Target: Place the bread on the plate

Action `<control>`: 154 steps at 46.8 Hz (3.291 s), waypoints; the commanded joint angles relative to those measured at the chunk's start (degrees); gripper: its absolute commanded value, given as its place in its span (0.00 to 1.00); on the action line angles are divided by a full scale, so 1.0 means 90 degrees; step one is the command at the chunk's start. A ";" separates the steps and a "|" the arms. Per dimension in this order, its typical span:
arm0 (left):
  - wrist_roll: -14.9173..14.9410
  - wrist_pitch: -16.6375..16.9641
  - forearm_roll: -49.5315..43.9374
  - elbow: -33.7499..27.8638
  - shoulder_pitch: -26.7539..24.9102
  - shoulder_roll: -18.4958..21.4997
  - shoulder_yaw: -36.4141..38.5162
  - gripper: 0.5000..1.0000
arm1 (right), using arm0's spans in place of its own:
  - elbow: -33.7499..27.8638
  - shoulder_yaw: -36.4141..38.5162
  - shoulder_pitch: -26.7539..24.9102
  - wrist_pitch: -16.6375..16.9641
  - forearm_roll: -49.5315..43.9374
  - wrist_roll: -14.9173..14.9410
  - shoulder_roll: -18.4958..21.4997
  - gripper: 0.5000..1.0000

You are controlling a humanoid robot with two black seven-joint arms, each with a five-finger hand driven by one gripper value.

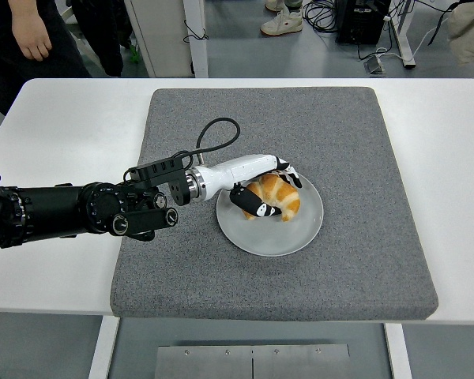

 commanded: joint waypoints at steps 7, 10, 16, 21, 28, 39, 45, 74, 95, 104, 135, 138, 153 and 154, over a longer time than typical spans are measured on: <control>0.0010 -0.0012 -0.0002 -0.0012 -0.0013 0.0022 -0.0049 0.63 | 0.0000 0.0000 0.0000 0.0000 -0.0007 0.0000 0.0000 1.00; 0.0010 -0.0012 -0.0002 -0.0042 -0.0023 0.0032 -0.0050 0.68 | 0.0000 0.0000 0.0000 0.0000 -0.0007 0.0000 0.0000 1.00; 0.0020 -0.0012 -0.0002 -0.0276 -0.0052 0.0091 -0.0059 0.72 | 0.0000 0.0000 0.0000 0.0000 -0.0007 0.0000 0.0000 1.00; 0.0040 -0.0003 -0.0011 -0.0364 -0.0062 0.0139 -0.0088 0.73 | 0.0000 0.0000 0.0000 -0.0009 0.0003 0.0000 0.0000 1.00; 0.0040 -0.0012 -0.0011 -0.0364 -0.0062 0.0227 -0.0167 0.74 | 0.0000 0.0000 -0.0010 -0.0009 0.0003 0.0000 0.0000 1.00; 0.0069 -0.0071 -0.0021 -0.0364 -0.0092 0.0306 -0.0489 0.77 | 0.0000 0.0000 -0.0010 -0.0009 0.0003 0.0000 0.0000 1.00; 0.0059 -0.0071 -0.0031 -0.0354 -0.0082 0.0403 -0.0762 0.78 | 0.0000 0.0010 -0.0019 -0.0009 -0.0007 0.0000 0.0000 1.00; 0.0215 -0.0412 -0.2051 0.0514 0.0787 0.0354 -0.3955 0.81 | 0.0000 0.0020 0.0000 0.0000 0.0003 0.0000 0.0000 1.00; 0.0372 -0.1975 -0.3244 0.2116 0.1227 0.0306 -0.5176 0.81 | 0.0000 0.0039 0.0000 -0.0009 0.0003 0.0000 0.0000 1.00; 0.0303 -0.2190 -0.3244 0.2399 0.1490 0.0306 -0.5703 0.82 | 0.0000 0.0059 0.0010 -0.0009 0.0003 0.0000 0.0000 1.00; -0.0224 -0.2190 -0.3263 0.2400 0.2154 0.0247 -0.6377 0.91 | 0.0000 0.0079 0.0010 -0.0009 0.0003 0.0000 0.0000 1.00; -0.0214 -0.2190 -0.3312 0.2400 0.2203 0.0208 -0.6533 0.91 | 0.0000 0.0079 0.0010 -0.0009 -0.0007 0.0000 0.0000 1.00; -0.0234 -0.2190 -0.3322 0.2400 0.2369 0.0081 -0.6563 0.91 | 0.0009 0.0079 0.0000 -0.0009 0.0003 0.0000 0.0000 1.00; -0.0234 -0.2190 -0.3322 0.2400 0.2369 0.0081 -0.6563 0.91 | 0.0009 0.0079 0.0000 -0.0009 0.0003 0.0000 0.0000 1.00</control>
